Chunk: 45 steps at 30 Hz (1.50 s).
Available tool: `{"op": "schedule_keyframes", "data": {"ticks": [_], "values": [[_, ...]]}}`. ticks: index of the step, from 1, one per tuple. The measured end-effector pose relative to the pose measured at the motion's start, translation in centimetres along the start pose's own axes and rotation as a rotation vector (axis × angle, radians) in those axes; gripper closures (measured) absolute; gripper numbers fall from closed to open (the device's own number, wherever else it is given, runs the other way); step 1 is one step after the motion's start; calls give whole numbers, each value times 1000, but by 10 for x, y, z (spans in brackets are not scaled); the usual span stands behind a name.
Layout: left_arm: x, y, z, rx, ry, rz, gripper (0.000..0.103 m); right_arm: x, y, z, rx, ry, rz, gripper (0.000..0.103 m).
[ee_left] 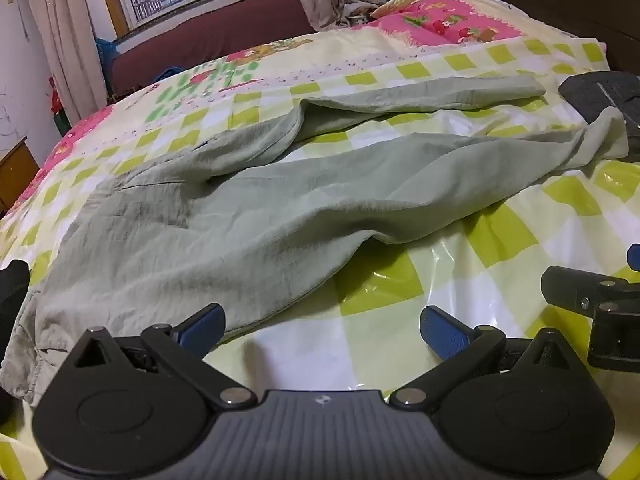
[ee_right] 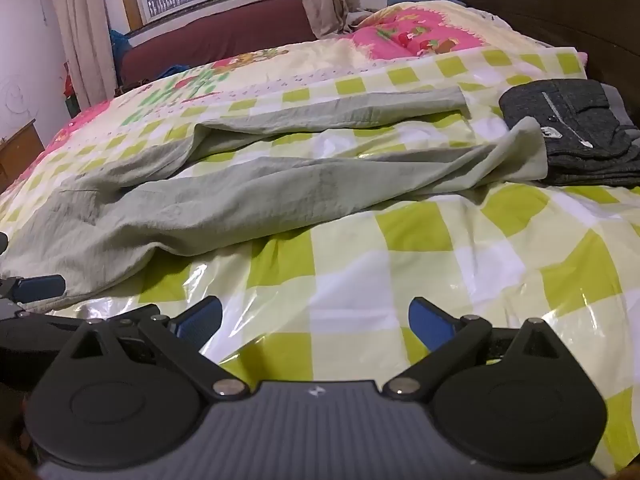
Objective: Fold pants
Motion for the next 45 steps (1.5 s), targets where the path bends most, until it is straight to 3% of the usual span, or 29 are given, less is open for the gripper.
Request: {"op": "schedule_keyframes", "data": {"ticks": [45], "values": [[-6, 5, 2, -16, 9, -30, 0, -5, -1, 0, 0, -2, -17, 4]]}}
Point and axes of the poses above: each gripper's, at about its wrist camera, not at the fingertips, and x roughly against the way its jaws point, z to its right, y to its underside, the point moved 2 cm from there along -x, roughly the way its jaws point, and after that the axes turned 10 degrees about y, right-handed, at the moved point
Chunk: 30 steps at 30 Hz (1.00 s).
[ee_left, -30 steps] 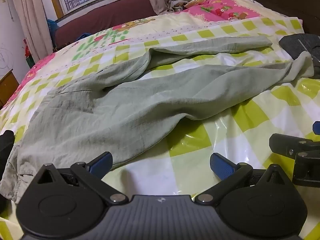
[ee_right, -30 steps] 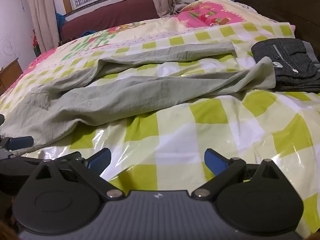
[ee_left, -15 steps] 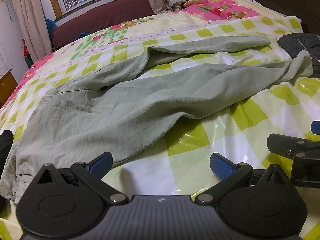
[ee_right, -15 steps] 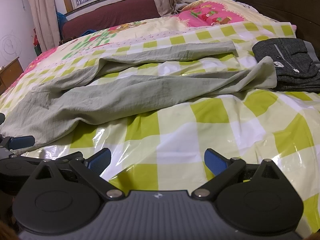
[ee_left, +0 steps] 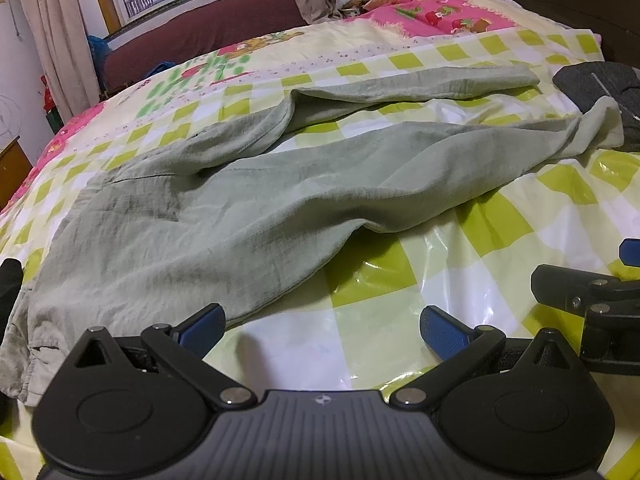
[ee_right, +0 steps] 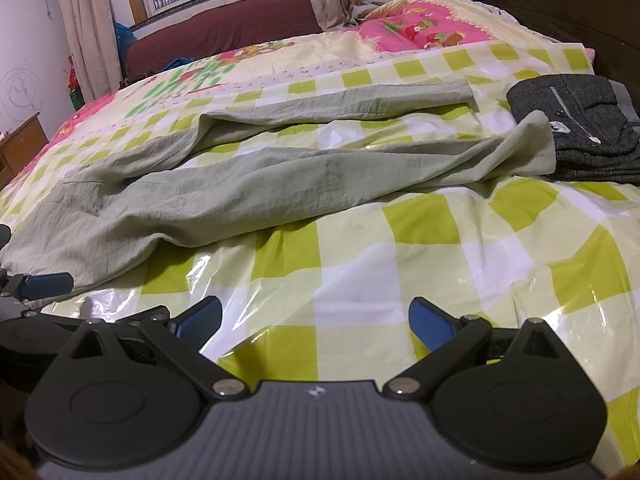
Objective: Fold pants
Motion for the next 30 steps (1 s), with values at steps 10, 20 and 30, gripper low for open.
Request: {"op": "schedule_keyframes", "data": {"ticks": [10, 20, 30], "values": [[-1, 1, 0, 2, 1, -3, 0, 0, 3, -2, 2, 0, -1, 4], [-2, 1, 0, 2, 2, -4, 0, -1, 2, -1, 1, -1, -4, 4], [-2, 1, 0, 2, 2, -5, 0, -1, 0, 1, 1, -3, -6, 4]]}}
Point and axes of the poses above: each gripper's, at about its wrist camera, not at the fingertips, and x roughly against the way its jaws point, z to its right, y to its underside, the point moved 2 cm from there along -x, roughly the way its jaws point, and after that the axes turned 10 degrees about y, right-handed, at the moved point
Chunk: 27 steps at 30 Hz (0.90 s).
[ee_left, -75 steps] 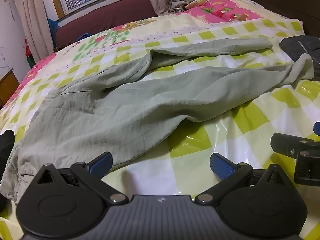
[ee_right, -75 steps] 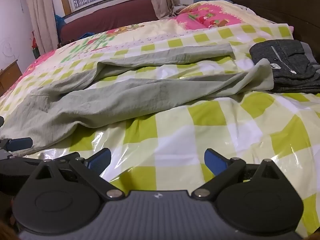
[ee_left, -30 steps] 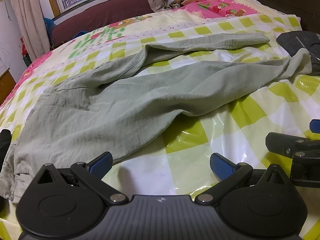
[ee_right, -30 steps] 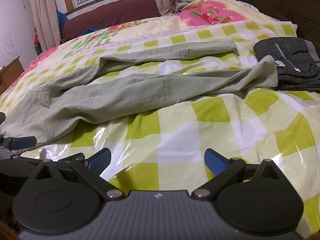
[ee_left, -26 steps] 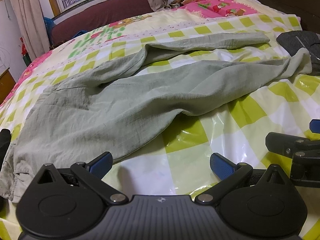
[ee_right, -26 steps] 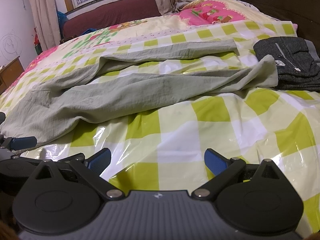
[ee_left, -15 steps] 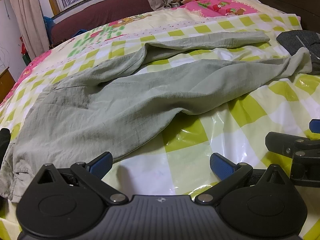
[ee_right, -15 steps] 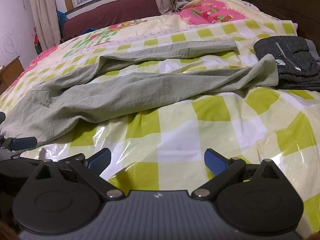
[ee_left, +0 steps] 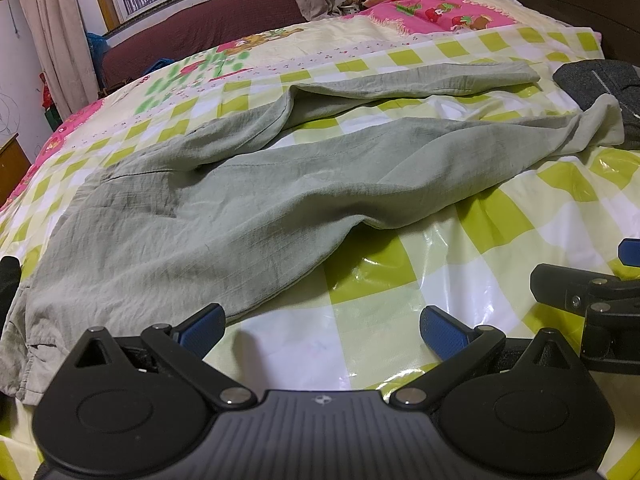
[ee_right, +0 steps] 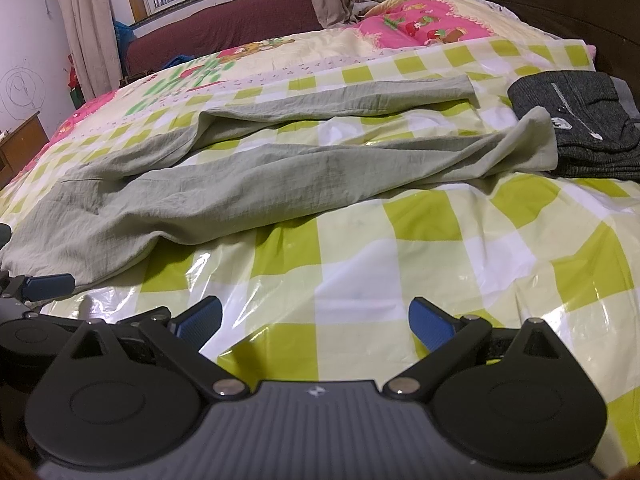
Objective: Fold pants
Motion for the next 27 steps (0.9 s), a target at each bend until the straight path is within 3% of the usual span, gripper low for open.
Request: {"op": "schedule_keyframes", "data": {"ticks": [23, 27], "values": [[0, -9, 6, -45, 16, 29, 0, 4, -13, 4, 5, 6, 46, 4], [6, -21, 9, -63, 12, 91, 0, 8, -31, 23, -48, 8, 82, 4]]}}
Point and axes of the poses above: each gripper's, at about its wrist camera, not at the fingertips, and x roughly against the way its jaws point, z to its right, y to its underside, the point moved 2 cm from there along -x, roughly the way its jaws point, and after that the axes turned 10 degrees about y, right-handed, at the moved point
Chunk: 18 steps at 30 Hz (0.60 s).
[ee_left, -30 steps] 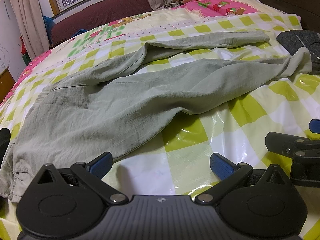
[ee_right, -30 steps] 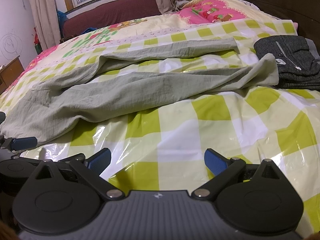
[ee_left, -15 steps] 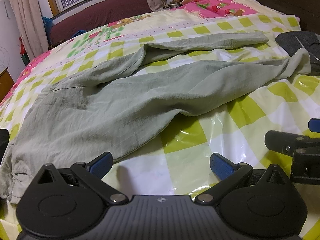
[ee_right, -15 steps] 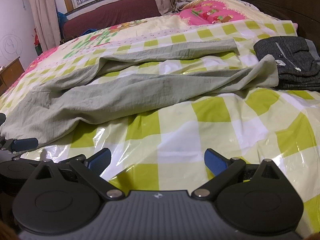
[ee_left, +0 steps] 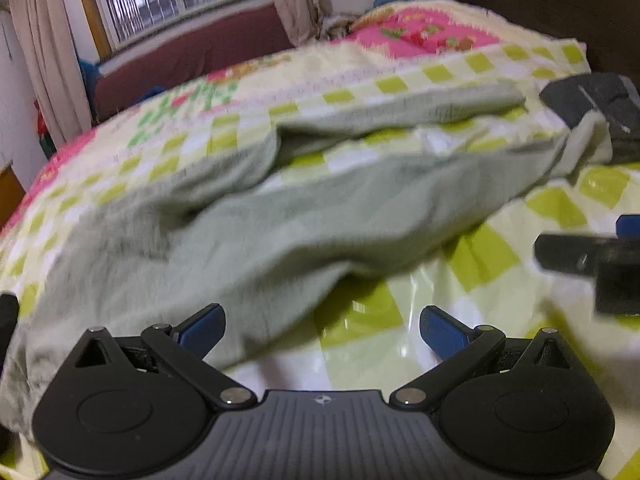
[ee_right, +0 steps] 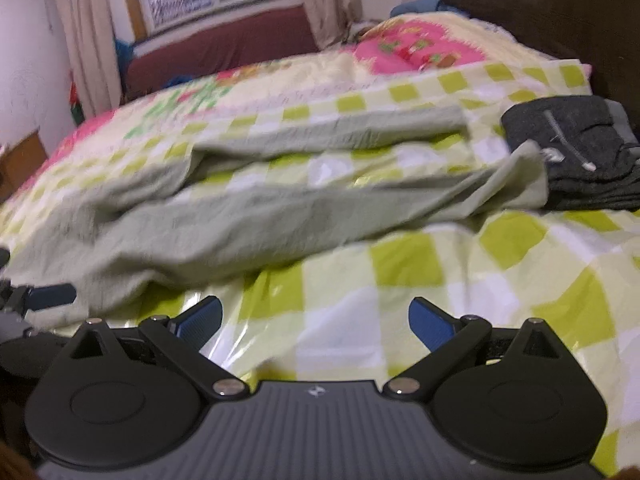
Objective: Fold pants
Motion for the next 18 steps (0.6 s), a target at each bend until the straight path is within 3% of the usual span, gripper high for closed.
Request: {"op": "schedule_keyframes", "data": {"ticks": [6, 11, 16, 18], "values": [[-6, -23, 14, -80, 28, 72, 0, -24, -39, 63, -232, 54, -20, 14], [-23, -39, 25, -101, 98, 87, 0, -60, -56, 108, -370, 99, -60, 18], [-35, -44, 34, -103, 144, 84, 0, -101, -65, 127, -496, 50, -125, 30], [-38, -44, 35, -107, 152, 83, 0, -116, -71, 130, -523, 42, -138, 41]]}}
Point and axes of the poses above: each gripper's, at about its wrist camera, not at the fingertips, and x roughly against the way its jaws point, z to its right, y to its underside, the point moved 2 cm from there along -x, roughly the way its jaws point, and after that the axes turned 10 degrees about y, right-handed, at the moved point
